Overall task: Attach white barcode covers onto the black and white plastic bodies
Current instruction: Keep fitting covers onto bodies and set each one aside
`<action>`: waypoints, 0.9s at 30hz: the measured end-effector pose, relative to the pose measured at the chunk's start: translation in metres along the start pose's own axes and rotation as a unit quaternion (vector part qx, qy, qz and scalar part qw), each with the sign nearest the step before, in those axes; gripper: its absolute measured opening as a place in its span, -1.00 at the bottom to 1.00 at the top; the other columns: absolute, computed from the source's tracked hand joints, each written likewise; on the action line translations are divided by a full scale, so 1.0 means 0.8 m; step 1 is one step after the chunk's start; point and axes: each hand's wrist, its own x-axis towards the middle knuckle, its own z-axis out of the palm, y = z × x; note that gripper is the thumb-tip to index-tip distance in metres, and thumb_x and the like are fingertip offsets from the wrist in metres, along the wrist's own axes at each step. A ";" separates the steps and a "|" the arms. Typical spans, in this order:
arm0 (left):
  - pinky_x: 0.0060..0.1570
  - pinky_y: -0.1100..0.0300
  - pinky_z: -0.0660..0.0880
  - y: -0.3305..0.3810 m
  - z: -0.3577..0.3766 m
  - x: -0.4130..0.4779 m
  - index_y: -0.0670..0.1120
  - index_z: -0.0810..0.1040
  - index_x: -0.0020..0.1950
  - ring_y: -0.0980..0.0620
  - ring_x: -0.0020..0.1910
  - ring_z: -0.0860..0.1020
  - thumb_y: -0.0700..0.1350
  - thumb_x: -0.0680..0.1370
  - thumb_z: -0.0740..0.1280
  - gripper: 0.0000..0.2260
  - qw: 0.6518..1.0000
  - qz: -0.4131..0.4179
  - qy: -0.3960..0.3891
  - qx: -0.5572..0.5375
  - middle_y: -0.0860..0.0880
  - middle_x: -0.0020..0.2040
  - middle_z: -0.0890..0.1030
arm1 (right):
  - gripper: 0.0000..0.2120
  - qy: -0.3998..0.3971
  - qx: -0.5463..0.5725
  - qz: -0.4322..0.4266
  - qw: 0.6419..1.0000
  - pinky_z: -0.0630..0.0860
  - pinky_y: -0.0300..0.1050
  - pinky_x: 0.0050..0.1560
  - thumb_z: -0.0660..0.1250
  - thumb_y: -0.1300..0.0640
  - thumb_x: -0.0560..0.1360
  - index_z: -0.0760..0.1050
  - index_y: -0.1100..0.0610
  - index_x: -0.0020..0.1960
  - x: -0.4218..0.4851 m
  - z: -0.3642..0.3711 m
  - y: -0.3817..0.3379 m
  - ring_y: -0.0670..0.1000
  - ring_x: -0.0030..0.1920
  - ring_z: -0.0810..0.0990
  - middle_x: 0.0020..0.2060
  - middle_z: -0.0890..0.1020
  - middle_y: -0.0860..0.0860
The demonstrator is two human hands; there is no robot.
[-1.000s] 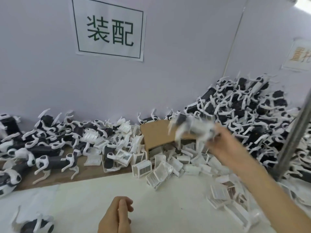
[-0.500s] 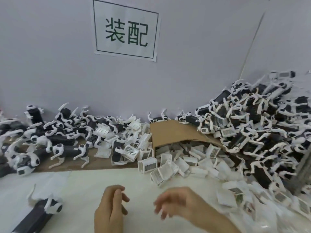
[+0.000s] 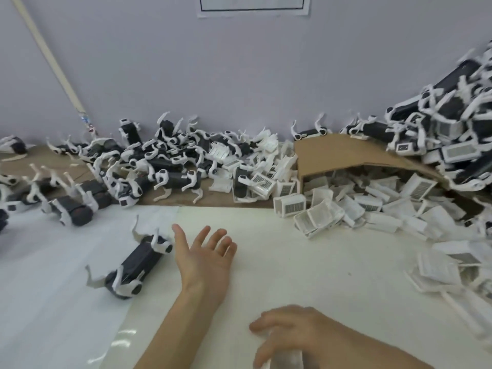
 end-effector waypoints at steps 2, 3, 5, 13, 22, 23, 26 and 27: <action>-0.28 0.12 0.54 0.006 -0.001 0.001 -0.17 0.47 0.21 -0.05 -0.40 0.54 0.42 0.51 0.22 -0.34 1.000 0.002 0.004 -0.015 -0.13 -0.12 0.59 | -0.81 -0.083 0.186 -0.070 0.977 0.26 -0.51 0.19 0.29 -0.17 0.48 0.56 -0.32 0.08 -0.034 -0.029 0.008 -0.44 0.18 0.40 0.15 0.51 -0.38; -0.30 0.14 0.55 0.008 -0.001 0.002 -0.17 0.46 0.21 -0.04 -0.41 0.54 0.43 0.49 0.24 -0.32 1.000 0.003 0.006 -0.025 -0.13 -0.12 0.59 | -0.72 -0.062 0.196 -0.108 0.973 0.30 -0.45 0.19 0.36 -0.18 0.42 0.49 -0.32 0.13 -0.038 -0.037 0.038 -0.38 0.23 0.41 0.17 0.47 -0.36; -0.33 0.17 0.55 0.012 -0.002 0.003 -0.17 0.45 0.22 -0.04 -0.43 0.54 0.45 0.47 0.26 -0.30 0.999 0.008 0.011 -0.044 -0.13 -0.10 0.58 | -0.54 0.025 0.185 -0.087 0.979 0.34 -0.48 0.11 0.46 -0.26 0.31 0.43 -0.37 0.17 -0.032 -0.039 0.048 -0.33 0.25 0.44 0.21 0.44 -0.40; -0.37 0.22 0.54 0.025 -0.001 0.005 -0.18 0.43 0.19 -0.02 -0.46 0.52 0.43 0.44 0.33 -0.30 0.994 0.020 0.043 -0.095 -0.12 -0.16 0.53 | -0.40 0.105 0.207 -0.020 0.973 0.31 -0.55 0.07 0.33 -0.41 0.31 0.21 -0.48 0.31 -0.029 -0.045 0.055 -0.38 0.23 0.37 0.30 0.31 -0.51; -0.28 0.16 0.46 0.035 -0.006 0.013 -0.16 0.45 -0.03 -0.02 -0.33 0.47 -0.06 0.59 0.22 -0.84 0.992 -0.011 0.048 -0.118 -0.11 -0.15 0.51 | -0.30 0.173 0.219 0.007 0.960 0.35 -0.52 0.12 0.56 -0.15 0.33 0.23 -0.45 0.29 -0.024 -0.037 0.060 -0.28 0.27 0.41 0.32 0.31 -0.39; -0.27 0.16 0.46 0.035 -0.006 0.013 -0.16 0.45 -0.07 -0.02 -0.33 0.46 -0.15 0.58 0.19 -0.89 0.993 -0.018 0.047 -0.106 -0.11 -0.17 0.51 | -0.30 0.184 0.226 0.011 0.957 0.34 -0.54 0.11 0.59 -0.09 0.33 0.25 -0.44 0.28 -0.024 -0.038 0.060 -0.30 0.26 0.42 0.29 0.34 -0.40; -0.25 0.17 0.43 0.026 -0.003 0.014 -0.14 0.43 -0.14 -0.01 -0.33 0.44 -0.33 0.57 0.08 -0.81 0.997 -0.024 0.054 -0.049 -0.10 -0.22 0.50 | -0.33 0.212 0.265 0.031 0.940 0.35 -0.57 0.07 0.61 0.01 0.34 0.33 -0.41 0.25 -0.026 -0.041 0.060 -0.31 0.22 0.45 0.19 0.46 -0.41; -0.26 0.18 0.42 0.022 -0.001 0.014 -0.12 0.42 -0.16 0.00 -0.35 0.43 -0.36 0.57 0.05 -0.76 0.998 -0.014 0.053 -0.018 -0.08 -0.23 0.50 | -0.34 0.216 0.279 0.031 0.935 0.37 -0.55 0.07 0.61 0.04 0.34 0.35 -0.40 0.24 -0.026 -0.043 0.060 -0.29 0.22 0.47 0.17 0.49 -0.39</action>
